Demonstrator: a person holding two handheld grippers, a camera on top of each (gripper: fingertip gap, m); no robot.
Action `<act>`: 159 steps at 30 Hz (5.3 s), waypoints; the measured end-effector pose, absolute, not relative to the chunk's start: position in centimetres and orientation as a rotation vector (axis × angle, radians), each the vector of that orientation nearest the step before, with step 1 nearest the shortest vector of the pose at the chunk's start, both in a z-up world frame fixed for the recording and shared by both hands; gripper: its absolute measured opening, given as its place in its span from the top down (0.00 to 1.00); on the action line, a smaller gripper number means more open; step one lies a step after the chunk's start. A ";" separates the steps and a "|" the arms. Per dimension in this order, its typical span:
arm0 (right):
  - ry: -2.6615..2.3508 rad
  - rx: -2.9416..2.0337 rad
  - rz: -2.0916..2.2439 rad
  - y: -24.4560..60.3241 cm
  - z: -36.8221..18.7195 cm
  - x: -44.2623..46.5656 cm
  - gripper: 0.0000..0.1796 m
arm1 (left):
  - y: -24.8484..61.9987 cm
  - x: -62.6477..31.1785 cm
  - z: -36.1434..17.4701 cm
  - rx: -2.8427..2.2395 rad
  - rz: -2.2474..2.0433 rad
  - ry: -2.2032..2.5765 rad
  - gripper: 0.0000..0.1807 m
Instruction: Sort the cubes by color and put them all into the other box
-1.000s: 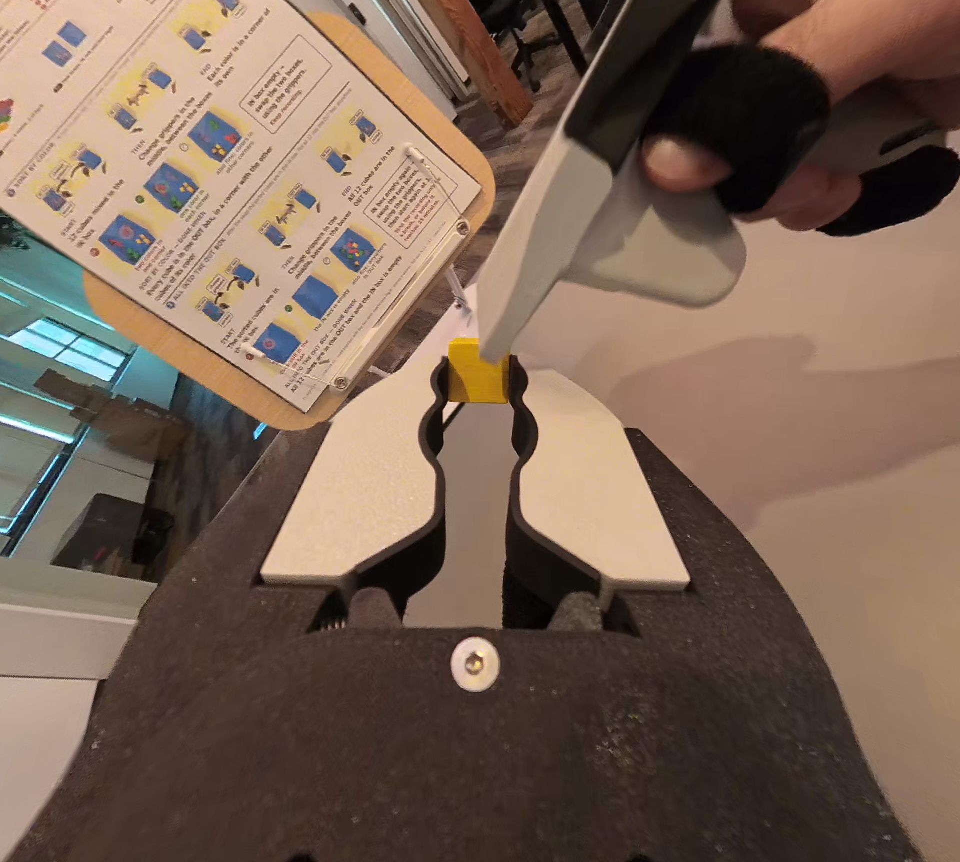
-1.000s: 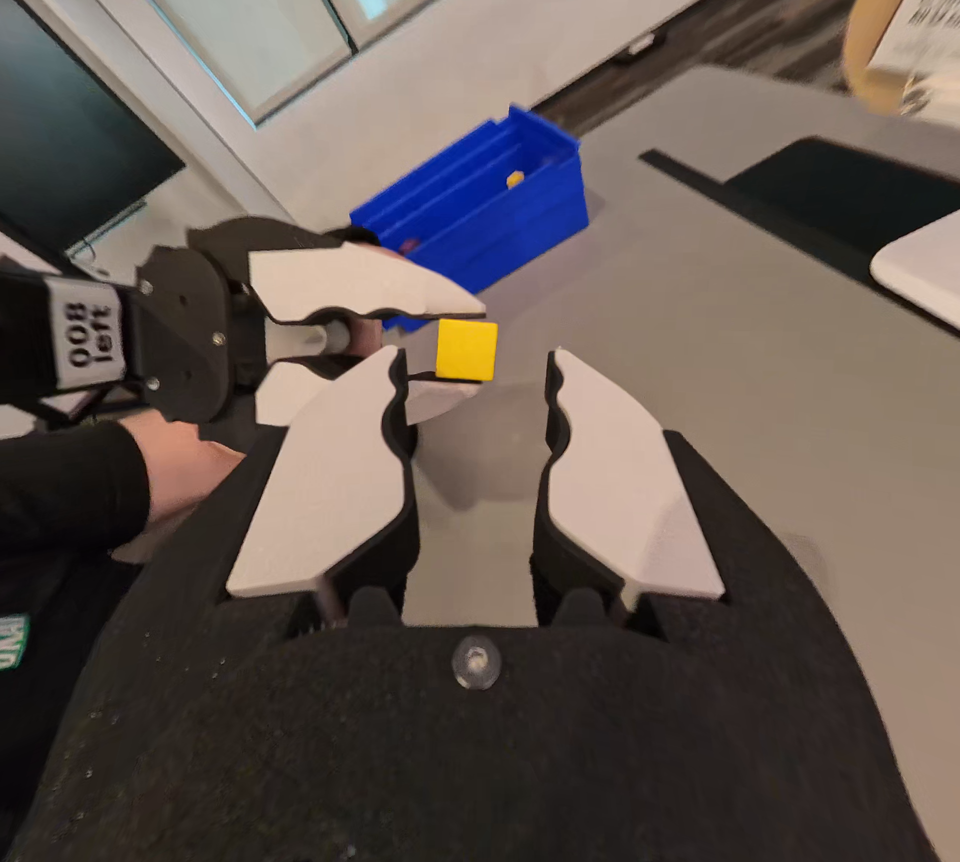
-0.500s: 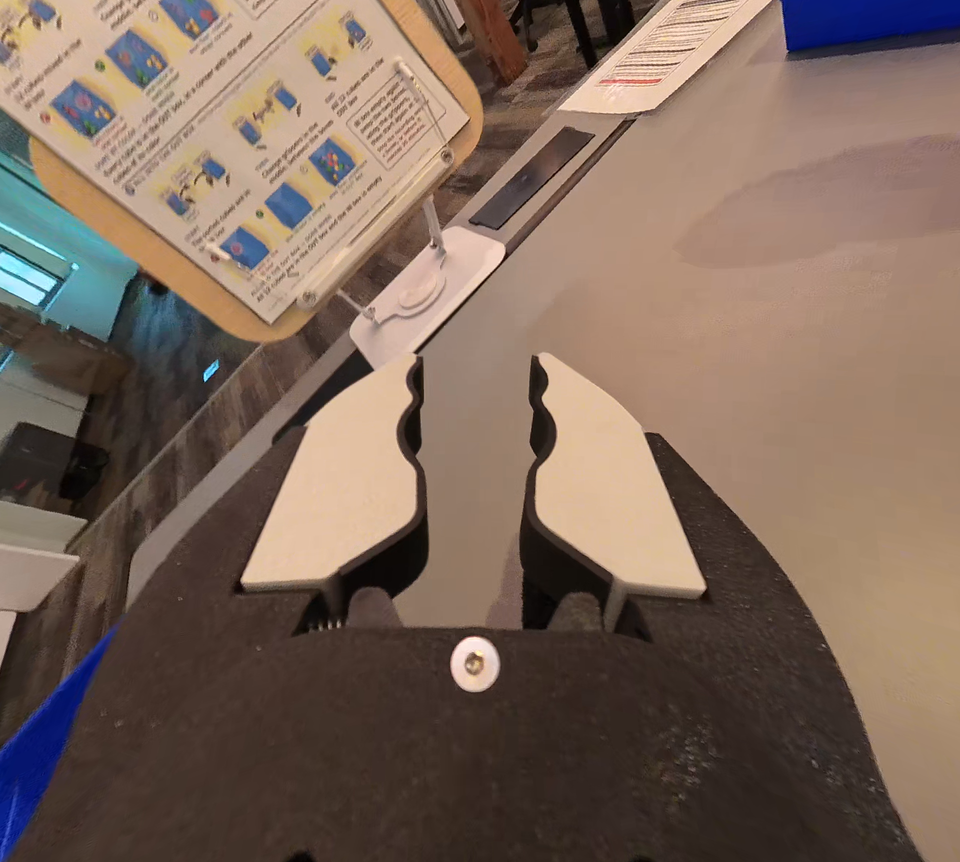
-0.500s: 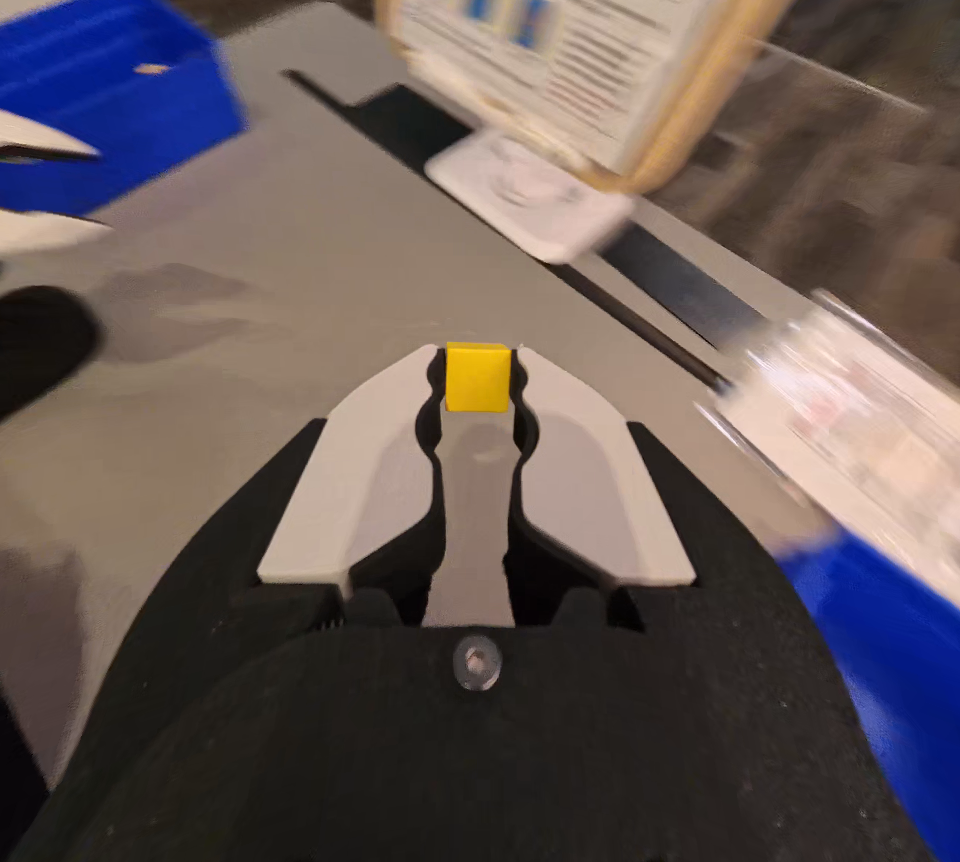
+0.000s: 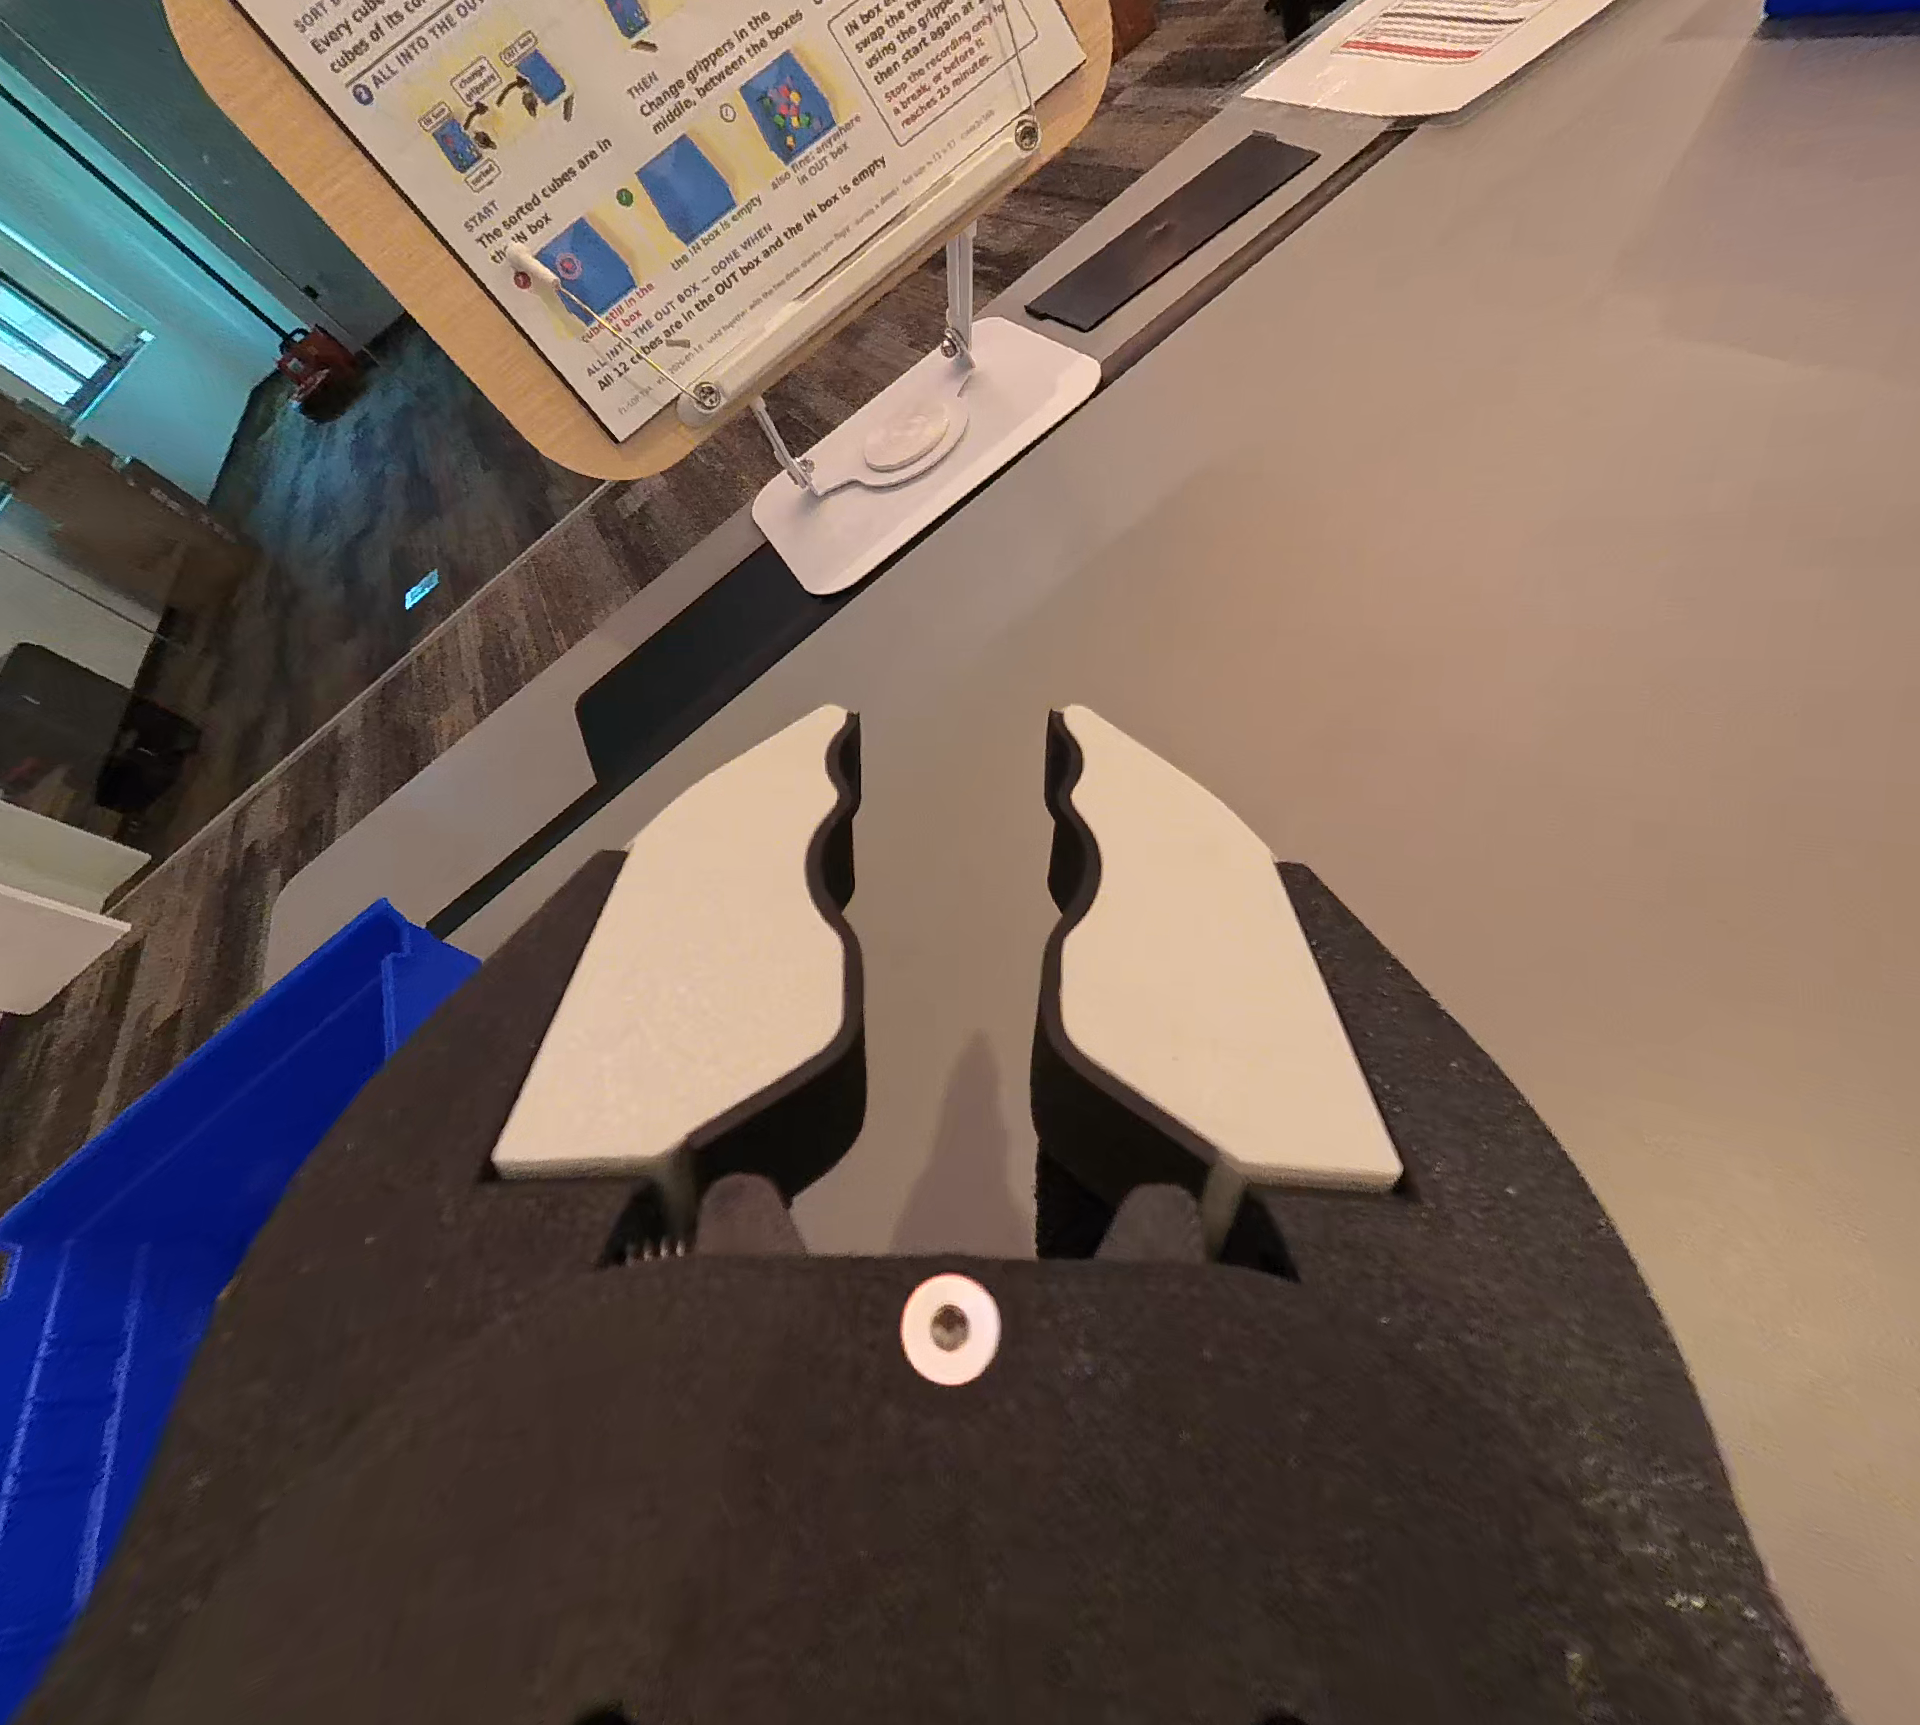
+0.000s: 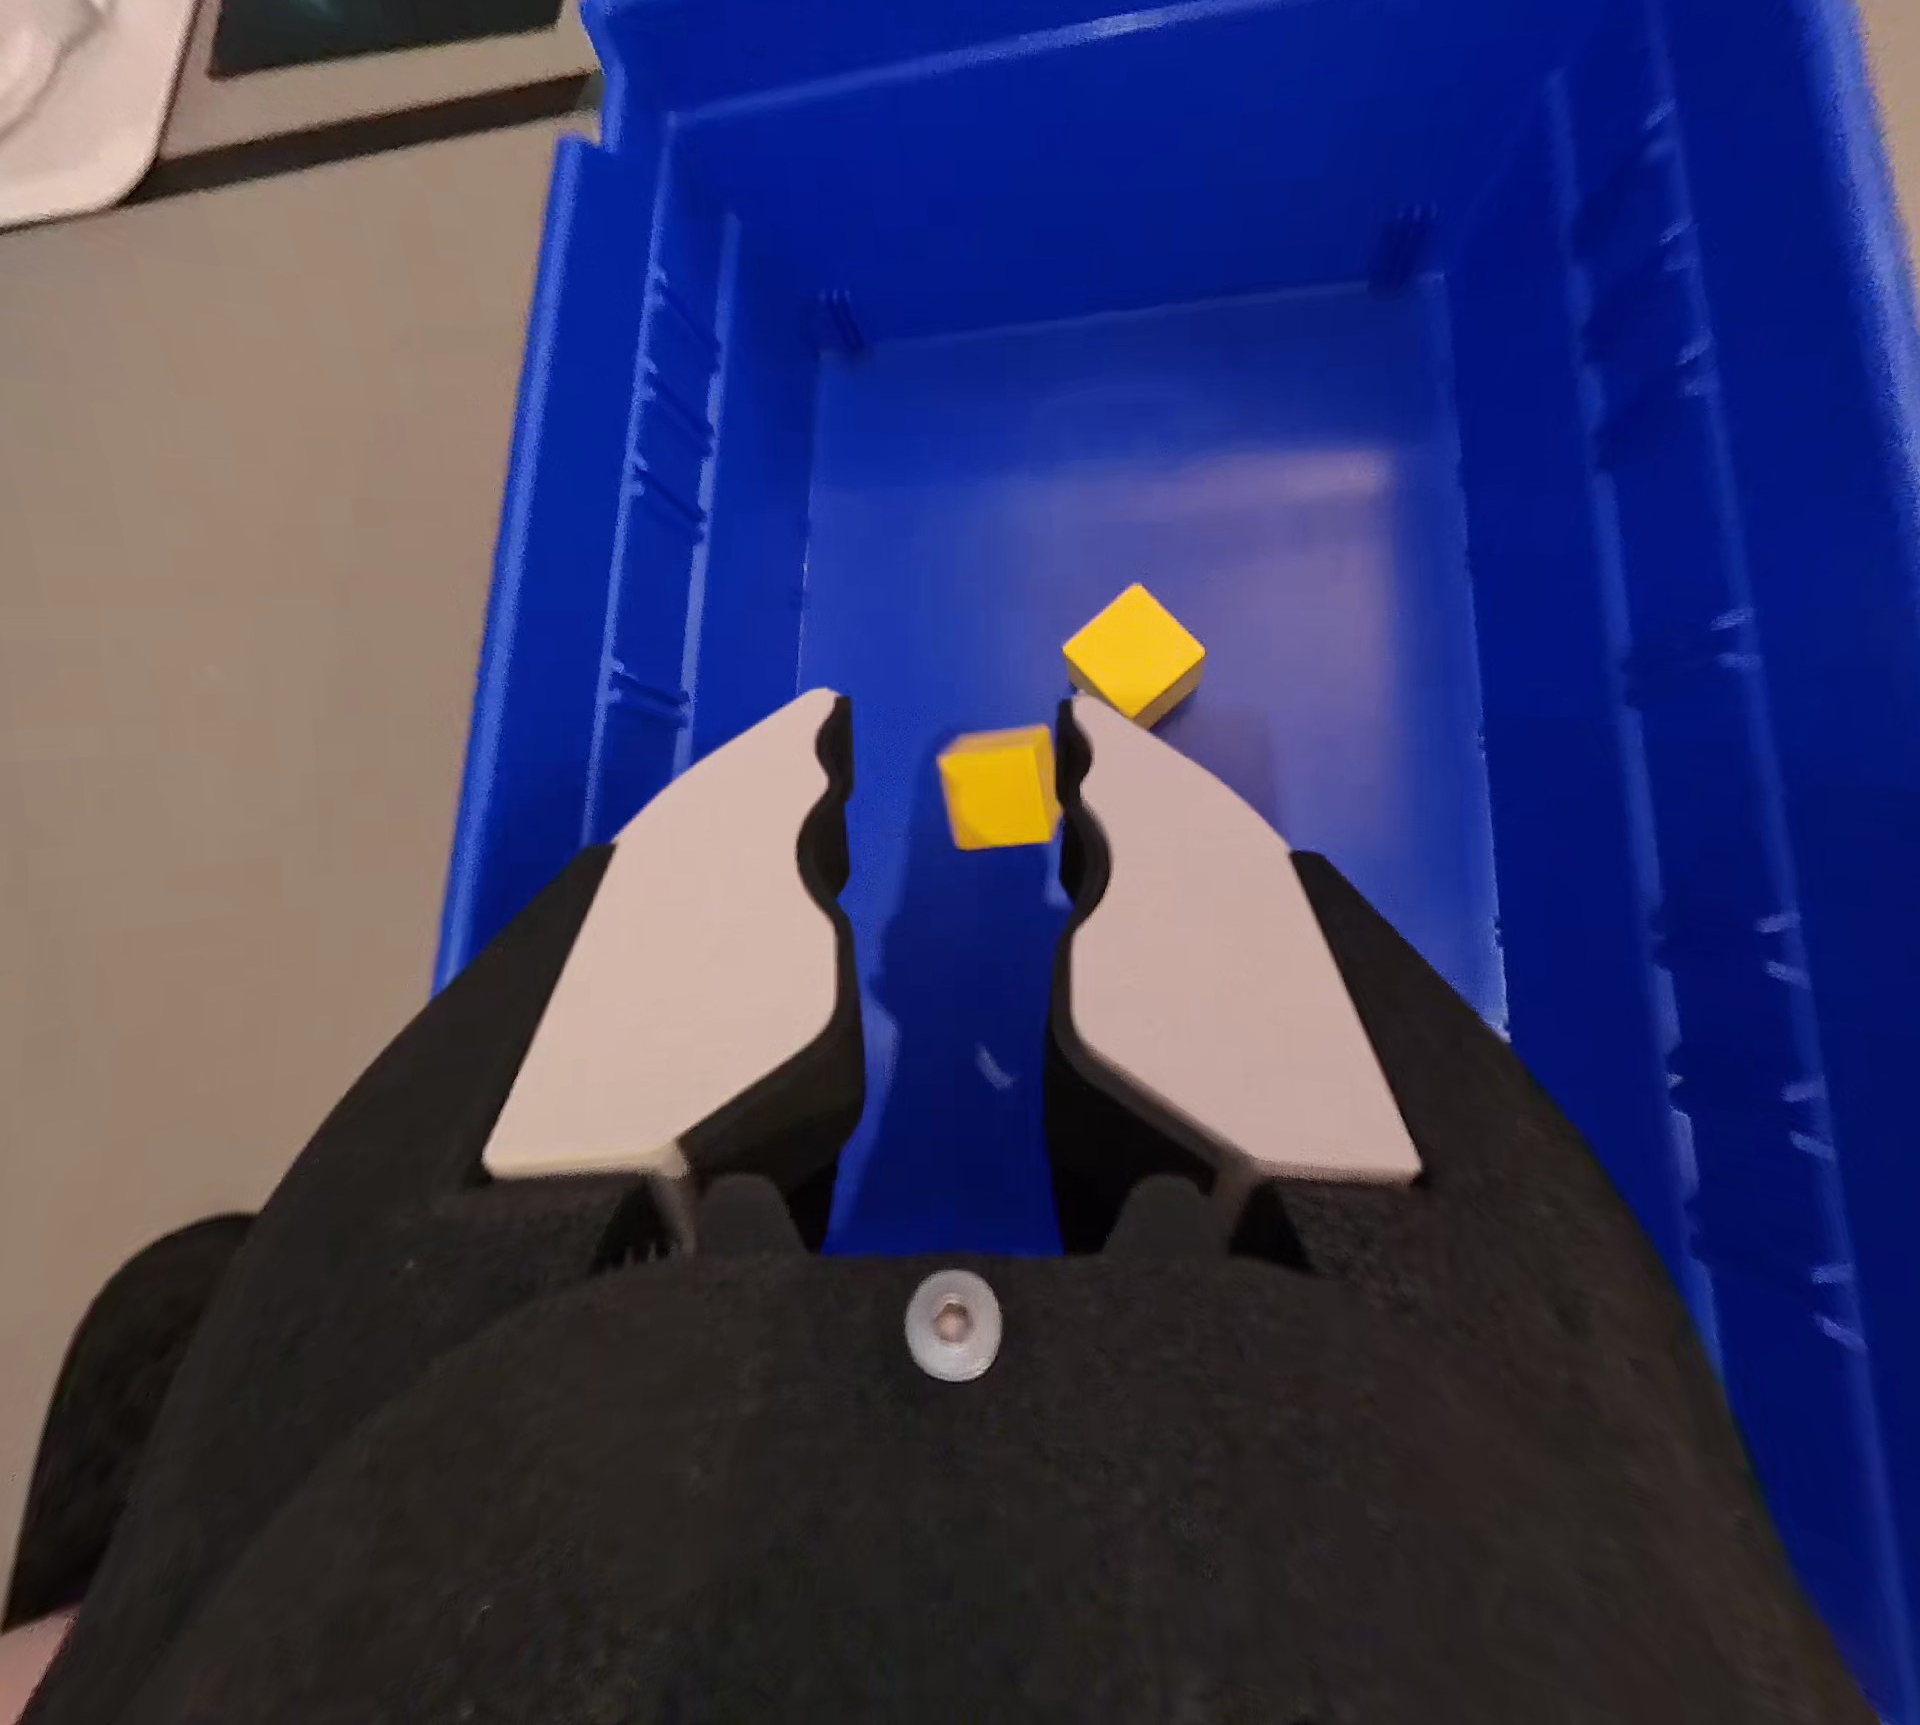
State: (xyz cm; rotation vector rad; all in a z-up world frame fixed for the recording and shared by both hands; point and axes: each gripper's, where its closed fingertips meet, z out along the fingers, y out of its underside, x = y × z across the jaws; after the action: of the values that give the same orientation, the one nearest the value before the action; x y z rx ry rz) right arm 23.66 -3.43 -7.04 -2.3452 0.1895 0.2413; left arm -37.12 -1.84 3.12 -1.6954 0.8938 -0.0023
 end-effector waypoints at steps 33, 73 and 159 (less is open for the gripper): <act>-0.036 -2.189 0.141 -1.3 0.0 19.2 0.79 | 13.4 -73.5 -6.9 -2.373 0.727 1.067 0.83; -0.419 -2.262 0.132 1.3 1.4 10.7 0.82 | 16.0 -65.2 -1.3 -1.990 0.734 1.361 0.88; -0.213 -1.797 0.430 -4.0 9.9 12.1 0.67 | -0.6 -72.8 -5.9 -2.609 0.551 1.090 0.83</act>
State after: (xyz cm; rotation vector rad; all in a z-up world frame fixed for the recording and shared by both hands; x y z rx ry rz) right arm 12.10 -4.04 9.94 -1.7967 -0.2125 0.4298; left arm -72.81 -0.56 -5.85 -2.6087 1.0904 0.5505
